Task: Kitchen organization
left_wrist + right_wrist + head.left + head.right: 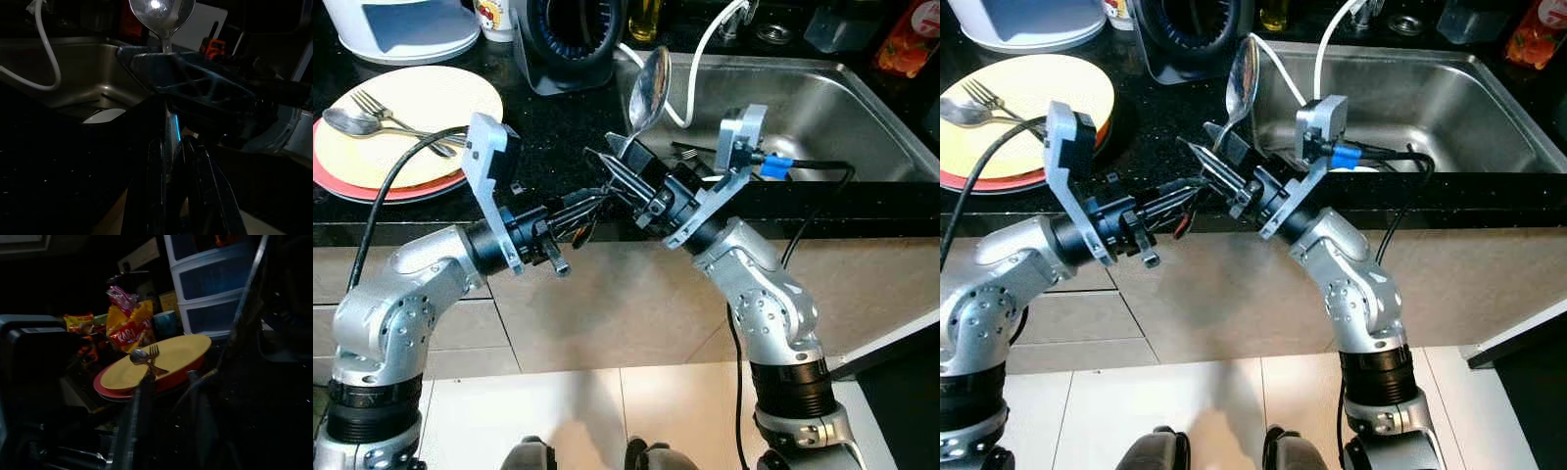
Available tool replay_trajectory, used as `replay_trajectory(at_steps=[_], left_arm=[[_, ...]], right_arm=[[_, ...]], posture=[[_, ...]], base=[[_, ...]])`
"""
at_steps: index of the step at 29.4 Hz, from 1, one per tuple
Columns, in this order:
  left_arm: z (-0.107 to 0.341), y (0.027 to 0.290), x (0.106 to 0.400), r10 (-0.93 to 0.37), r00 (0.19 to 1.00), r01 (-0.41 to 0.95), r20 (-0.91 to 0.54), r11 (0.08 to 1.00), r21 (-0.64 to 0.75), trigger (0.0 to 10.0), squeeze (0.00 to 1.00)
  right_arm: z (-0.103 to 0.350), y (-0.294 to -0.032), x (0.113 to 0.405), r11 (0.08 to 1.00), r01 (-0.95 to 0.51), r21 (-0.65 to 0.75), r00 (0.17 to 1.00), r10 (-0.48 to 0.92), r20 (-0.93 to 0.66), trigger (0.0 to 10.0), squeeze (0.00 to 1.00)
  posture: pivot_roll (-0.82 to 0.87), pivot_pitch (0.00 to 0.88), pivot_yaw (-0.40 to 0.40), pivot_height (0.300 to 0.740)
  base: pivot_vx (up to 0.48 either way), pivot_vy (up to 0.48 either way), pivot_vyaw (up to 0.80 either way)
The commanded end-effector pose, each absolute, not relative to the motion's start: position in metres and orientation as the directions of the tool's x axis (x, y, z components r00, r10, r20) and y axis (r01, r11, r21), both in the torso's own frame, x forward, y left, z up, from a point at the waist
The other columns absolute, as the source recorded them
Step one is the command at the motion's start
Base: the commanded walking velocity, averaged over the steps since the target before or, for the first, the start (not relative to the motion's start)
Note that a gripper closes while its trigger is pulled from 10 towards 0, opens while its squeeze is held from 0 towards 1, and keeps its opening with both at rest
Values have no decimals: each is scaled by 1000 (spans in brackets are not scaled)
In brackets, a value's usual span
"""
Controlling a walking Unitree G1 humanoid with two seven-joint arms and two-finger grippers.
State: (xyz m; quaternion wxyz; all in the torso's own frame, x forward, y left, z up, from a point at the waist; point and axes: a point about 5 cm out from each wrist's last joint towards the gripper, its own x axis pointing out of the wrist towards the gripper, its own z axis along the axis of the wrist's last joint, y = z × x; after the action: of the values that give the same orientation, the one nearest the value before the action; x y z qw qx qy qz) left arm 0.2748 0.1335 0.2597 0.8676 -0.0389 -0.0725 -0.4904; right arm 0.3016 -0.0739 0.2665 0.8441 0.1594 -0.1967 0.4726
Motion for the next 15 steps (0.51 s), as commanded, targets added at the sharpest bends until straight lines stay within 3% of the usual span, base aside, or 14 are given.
replay_trajectory(at_steps=[1,11,15], left_arm=[[256,134,275,-850,507,857,144,514,16,10000,0],[242,139,280,-830,557,825,35,557,94,10000,0],[240,144,287,-794,602,798,82,602,-22,10000,0]], right_arm=[[266,-76,303,518,-851,86,491,728,479,0,0],[269,-82,310,567,-815,122,544,674,500,0,0],[271,-84,312,575,-806,142,555,652,516,0,0]], posture=[[141,131,-29,740],[143,129,-26,740],[144,129,-26,740]], base=[[0,0,0],[0,0,0],[0,0,0]])
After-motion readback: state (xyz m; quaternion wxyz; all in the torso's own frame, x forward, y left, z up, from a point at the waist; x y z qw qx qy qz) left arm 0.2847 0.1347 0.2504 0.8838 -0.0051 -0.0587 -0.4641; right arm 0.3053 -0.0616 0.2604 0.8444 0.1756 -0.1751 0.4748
